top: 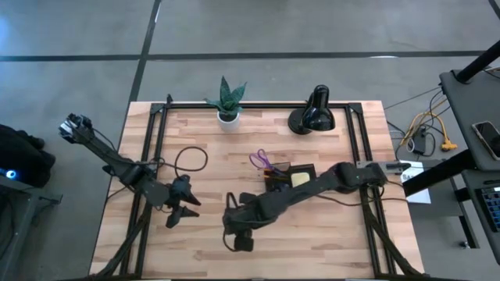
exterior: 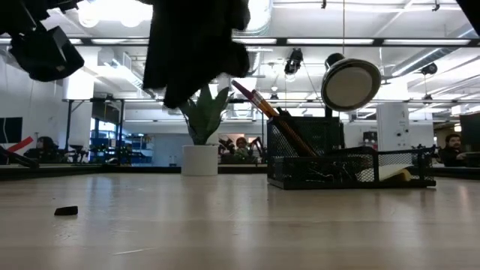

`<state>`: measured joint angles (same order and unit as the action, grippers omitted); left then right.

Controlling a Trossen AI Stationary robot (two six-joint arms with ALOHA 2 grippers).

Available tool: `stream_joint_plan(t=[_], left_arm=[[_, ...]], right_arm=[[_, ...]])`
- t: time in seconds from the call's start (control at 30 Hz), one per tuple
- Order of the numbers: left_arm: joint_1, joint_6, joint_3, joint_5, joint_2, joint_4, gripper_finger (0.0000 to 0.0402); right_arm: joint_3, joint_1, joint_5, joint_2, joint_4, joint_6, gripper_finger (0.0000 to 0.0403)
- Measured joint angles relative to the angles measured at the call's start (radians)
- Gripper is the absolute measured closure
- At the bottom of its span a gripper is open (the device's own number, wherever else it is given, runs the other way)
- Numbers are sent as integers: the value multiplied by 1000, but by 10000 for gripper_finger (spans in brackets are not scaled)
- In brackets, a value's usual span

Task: Pick and place office supplies into organizer
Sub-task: Return to Home Position

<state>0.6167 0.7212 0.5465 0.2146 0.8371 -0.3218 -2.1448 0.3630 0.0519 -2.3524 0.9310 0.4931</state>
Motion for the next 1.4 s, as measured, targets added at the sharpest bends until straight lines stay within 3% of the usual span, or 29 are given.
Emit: stream_joint_plan(t=[0.33,0.57,0.73,0.8,0.87,0.97,1.07,1.13,1.4], left_arm=[[0,-54,49,-7,-123,1,220],[0,-44,57,-4,-253,9,220],[0,65,55,-42,-310,76,220],[0,50,53,-57,-319,128,220],[0,-26,53,-82,-322,206,220],[0,-179,53,-141,-313,358,220],[0,-294,49,-202,-288,487,220],[0,-339,41,-209,-264,506,220],[-56,-388,0,-182,-143,525,220]], right_arm=[[-131,-2,77,78,248,44,278],[-152,-2,152,180,251,138,280],[-208,-1,137,251,258,229,280],[-209,-1,127,276,221,342,280],[-205,-1,128,309,169,351,280],[-207,8,125,355,35,208,280],[-208,27,32,376,-85,110,280],[-205,46,-20,374,-143,55,280],[-86,29,-61,341,-366,-2,280]])
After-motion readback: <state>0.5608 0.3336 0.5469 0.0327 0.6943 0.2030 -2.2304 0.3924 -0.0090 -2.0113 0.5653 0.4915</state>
